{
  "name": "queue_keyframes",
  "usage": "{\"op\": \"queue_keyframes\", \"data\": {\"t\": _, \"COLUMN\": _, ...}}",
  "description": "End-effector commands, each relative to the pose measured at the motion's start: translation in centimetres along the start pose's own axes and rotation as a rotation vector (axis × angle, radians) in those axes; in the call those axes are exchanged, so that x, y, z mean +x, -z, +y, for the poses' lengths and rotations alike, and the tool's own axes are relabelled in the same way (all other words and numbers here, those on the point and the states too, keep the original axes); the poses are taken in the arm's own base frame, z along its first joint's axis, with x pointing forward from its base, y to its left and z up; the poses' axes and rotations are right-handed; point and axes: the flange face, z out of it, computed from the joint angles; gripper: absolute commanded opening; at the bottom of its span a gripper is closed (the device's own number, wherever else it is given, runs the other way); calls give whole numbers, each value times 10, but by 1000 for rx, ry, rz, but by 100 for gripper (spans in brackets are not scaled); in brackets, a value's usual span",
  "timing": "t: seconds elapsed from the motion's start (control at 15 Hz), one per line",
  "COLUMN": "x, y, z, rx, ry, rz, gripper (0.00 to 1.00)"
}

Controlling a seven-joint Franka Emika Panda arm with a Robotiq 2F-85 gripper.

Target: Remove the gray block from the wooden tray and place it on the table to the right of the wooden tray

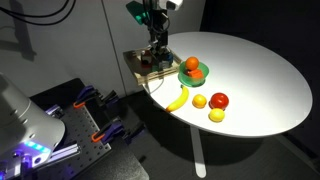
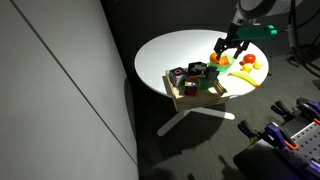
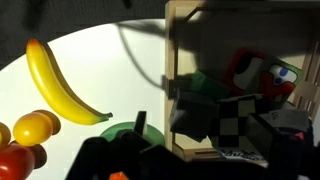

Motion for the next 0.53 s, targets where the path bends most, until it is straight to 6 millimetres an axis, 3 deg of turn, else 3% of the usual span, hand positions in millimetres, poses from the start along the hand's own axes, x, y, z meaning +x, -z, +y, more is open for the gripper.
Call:
{"op": "queue_keyframes", "data": {"t": 0.0, "x": 6, "y": -15, "z": -12, "rx": 4, "ry": -15, "rz": 26, "gripper": 100}}
{"op": "queue_keyframes", "data": {"t": 0.47, "x": 15, "y": -49, "z": -25, "rx": -5, "ry": -33, "rz": 82, "gripper": 100}}
